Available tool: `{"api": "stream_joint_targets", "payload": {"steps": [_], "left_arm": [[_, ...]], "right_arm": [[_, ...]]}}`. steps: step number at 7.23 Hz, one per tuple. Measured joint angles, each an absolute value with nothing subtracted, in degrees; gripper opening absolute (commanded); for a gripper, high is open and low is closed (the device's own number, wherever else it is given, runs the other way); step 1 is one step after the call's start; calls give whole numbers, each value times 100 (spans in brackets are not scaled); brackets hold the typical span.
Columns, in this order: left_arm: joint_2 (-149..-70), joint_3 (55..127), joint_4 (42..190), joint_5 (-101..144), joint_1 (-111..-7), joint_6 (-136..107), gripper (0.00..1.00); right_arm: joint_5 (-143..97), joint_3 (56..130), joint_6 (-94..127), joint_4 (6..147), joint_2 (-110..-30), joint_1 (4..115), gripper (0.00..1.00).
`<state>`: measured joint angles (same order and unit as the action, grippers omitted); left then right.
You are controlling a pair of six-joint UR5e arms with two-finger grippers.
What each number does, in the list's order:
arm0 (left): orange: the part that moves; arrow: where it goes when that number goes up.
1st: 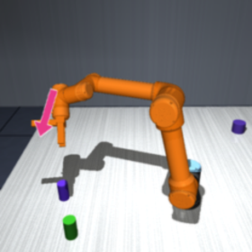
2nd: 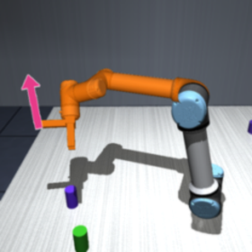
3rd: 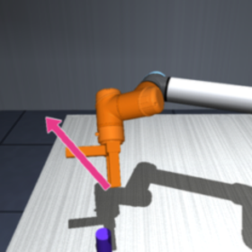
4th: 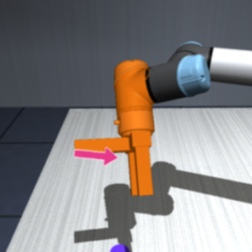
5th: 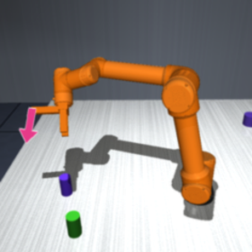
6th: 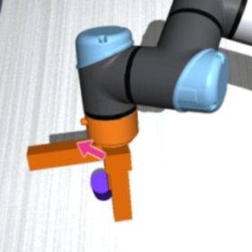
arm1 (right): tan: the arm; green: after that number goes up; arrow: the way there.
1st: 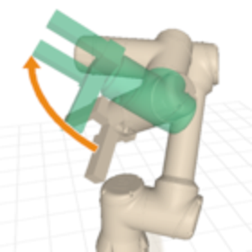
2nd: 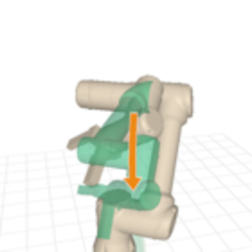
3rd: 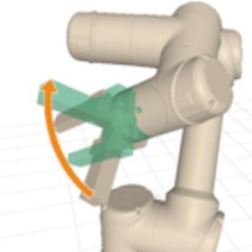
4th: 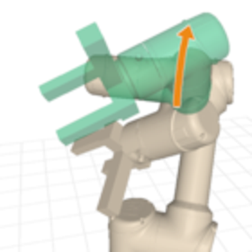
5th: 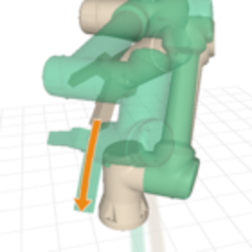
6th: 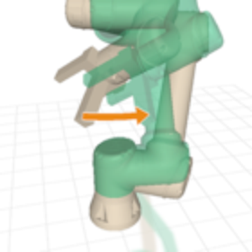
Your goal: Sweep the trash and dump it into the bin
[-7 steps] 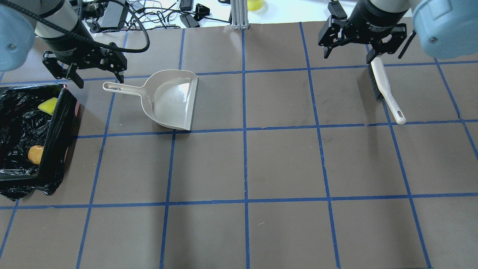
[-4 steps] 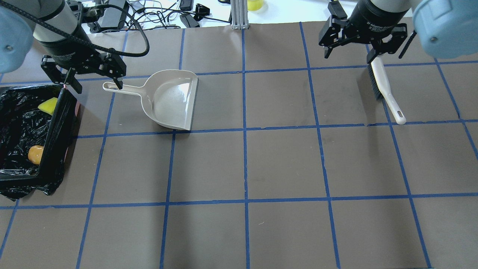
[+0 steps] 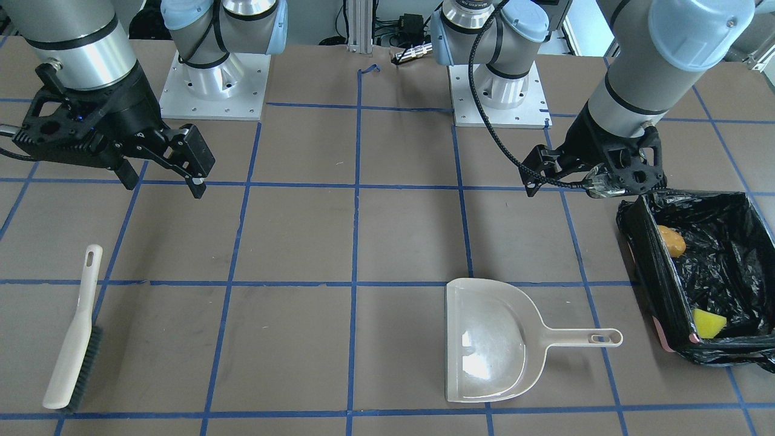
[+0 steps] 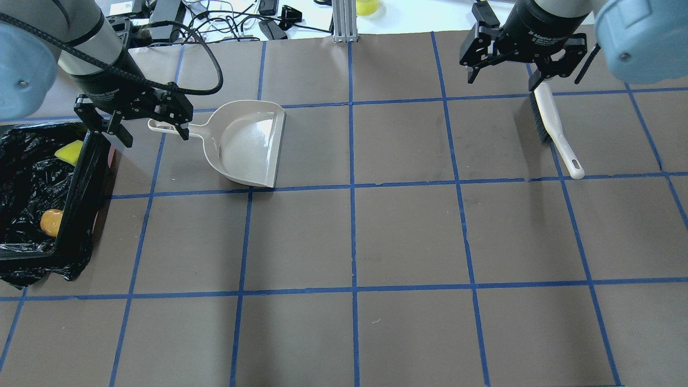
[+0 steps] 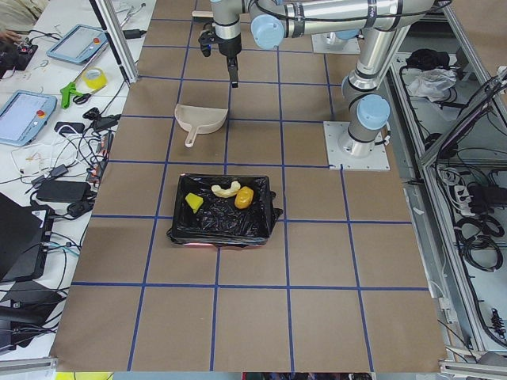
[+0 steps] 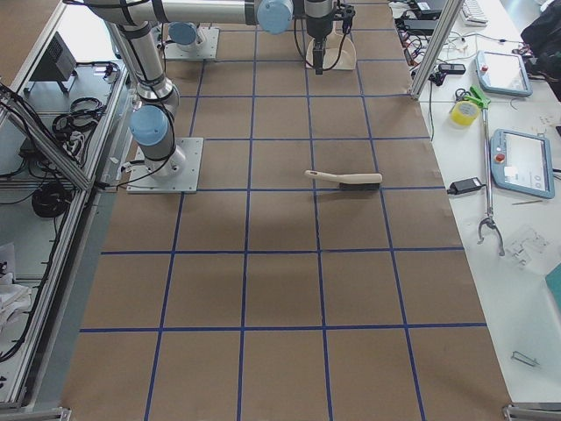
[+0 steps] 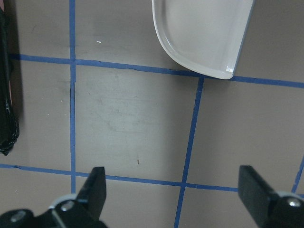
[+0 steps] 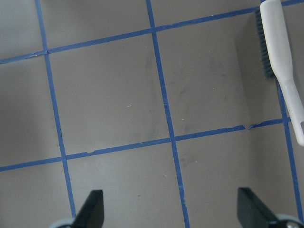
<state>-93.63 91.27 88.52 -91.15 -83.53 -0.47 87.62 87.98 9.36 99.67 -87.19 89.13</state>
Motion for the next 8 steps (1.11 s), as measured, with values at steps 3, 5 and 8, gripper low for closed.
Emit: {"api": "stream_joint_targets", "payload": {"steps": [3,5,8], "left_arm": [[-9328,9097,8599,-9144,-8390,-56,100],[-9316,9109,8276,-9109,-8451,-37,100],[-9173,9088,8192,-9130,-8738,-93,100]], "right_arm": [[8763,8798,932,9961,-8719,8912,100],[8763,8798,932,9966,-8718,8912,100],[8763,8798,934,9963,-8719,8912,100]]}}
